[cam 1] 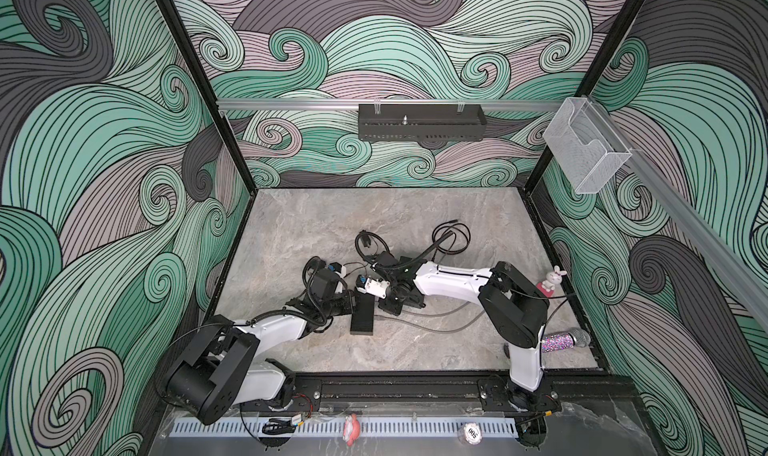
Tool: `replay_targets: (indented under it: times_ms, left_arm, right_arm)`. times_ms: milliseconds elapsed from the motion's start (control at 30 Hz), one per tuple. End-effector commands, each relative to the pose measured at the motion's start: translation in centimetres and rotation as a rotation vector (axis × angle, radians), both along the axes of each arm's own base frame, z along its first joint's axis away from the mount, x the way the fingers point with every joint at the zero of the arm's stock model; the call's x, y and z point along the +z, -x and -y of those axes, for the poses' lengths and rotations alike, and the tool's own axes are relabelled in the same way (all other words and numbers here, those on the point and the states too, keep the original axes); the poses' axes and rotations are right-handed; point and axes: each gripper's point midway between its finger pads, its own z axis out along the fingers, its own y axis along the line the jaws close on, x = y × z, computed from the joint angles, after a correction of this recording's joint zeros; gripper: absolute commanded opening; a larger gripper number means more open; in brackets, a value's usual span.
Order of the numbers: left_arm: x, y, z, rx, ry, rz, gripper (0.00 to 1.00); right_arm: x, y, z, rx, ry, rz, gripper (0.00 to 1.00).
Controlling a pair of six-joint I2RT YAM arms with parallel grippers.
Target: Insert the plug into the switch port
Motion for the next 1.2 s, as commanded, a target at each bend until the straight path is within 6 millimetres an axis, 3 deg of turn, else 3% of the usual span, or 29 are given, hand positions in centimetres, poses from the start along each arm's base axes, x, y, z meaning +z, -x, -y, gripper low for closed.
replay_targets:
  times_ms: [0,133,233,300,467,567,700,867,1067,1167]
  left_arm:
    - [-0.7,9.7,5.9,-0.395,0.189,-0.294,0.28]
    - [-0.5,9.7,5.9,-0.395,0.190,-0.291,0.28]
    - [-0.5,9.8,5.8,-0.395,0.190,-0.293,0.28]
    - [-0.5,9.7,5.8,-0.394,0.189,-0.291,0.28]
    - [-0.7,9.8,5.6,-0.386,0.177,-0.292,0.28]
    - [-0.7,9.8,5.6,-0.386,0.176,-0.293,0.28]
    - [-0.5,9.7,5.6,-0.387,0.179,-0.286,0.28]
    - [-0.3,9.6,5.7,-0.390,0.179,-0.283,0.28]
    - [-0.1,9.7,5.7,-0.394,0.181,-0.283,0.28]
    - [0.1,9.7,5.7,-0.392,0.181,-0.279,0.28]
  right_arm:
    - [17.0,-2.6,-15.1,0.191,-0.797,0.315,0.00]
    - [14.1,-2.3,-15.6,0.162,-0.792,0.239,0.00]
    - [13.5,-2.2,-15.7,0.158,-0.782,0.226,0.00]
    - [13.9,-2.2,-15.7,0.164,-0.775,0.232,0.00]
    - [17.2,-2.3,-15.1,0.177,-0.804,0.299,0.00]
    - [17.7,-2.1,-14.9,0.170,-0.821,0.286,0.00]
    - [15.4,-0.6,-15.3,0.185,-0.817,0.148,0.00]
    - [11.9,2.6,-15.9,0.375,-0.679,0.308,0.00]
    - [11.3,3.5,-16.2,0.591,-0.571,0.380,0.00]
    - [11.4,3.0,-16.6,0.622,-0.558,0.410,0.00]
